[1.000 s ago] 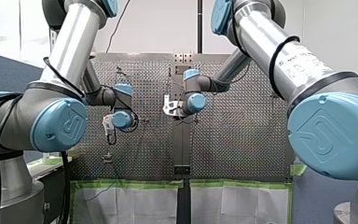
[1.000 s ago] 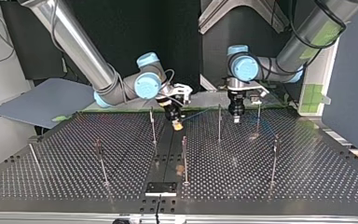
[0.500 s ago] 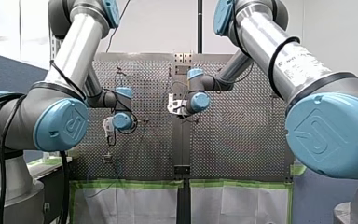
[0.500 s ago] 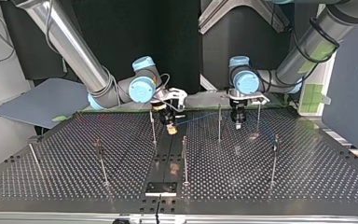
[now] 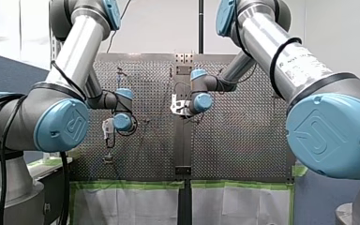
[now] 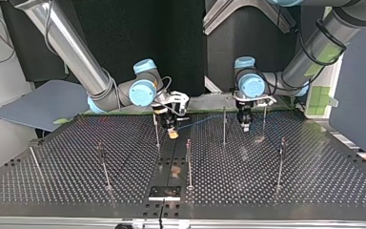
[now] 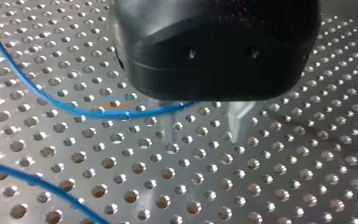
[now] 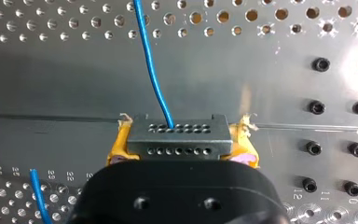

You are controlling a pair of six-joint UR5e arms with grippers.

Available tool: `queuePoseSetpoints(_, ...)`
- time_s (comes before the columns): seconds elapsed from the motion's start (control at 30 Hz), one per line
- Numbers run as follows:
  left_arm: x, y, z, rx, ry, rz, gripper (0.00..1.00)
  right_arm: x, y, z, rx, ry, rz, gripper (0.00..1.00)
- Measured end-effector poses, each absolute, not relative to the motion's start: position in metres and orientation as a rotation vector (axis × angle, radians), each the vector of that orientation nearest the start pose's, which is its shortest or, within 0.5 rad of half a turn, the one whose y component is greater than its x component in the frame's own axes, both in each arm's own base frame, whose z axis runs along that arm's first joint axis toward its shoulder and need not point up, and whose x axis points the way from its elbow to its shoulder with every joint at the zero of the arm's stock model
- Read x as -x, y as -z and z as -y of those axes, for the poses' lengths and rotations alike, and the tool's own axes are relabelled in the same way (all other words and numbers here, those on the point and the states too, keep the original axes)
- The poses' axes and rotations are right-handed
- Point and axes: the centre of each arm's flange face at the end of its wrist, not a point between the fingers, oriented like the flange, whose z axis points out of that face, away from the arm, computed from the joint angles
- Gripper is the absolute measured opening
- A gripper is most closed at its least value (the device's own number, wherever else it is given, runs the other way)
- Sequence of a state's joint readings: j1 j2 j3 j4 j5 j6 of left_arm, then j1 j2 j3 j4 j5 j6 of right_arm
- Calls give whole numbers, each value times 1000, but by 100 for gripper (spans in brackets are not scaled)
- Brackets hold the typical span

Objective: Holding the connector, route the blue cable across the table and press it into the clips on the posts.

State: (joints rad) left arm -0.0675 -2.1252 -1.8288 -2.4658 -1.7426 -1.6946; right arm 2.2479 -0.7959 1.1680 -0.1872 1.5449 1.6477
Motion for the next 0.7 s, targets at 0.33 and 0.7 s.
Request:
queuePoseSetpoints(0.33, -553, -127, 167, 156, -9, -1768, 100, -571, -207, 493, 2567, 2209, -1318, 0)
queuePoseSetpoints(0.7, -517, -143, 169, 156, -19, -1831, 100, -571, -207, 493, 2569, 2208, -1317, 0)
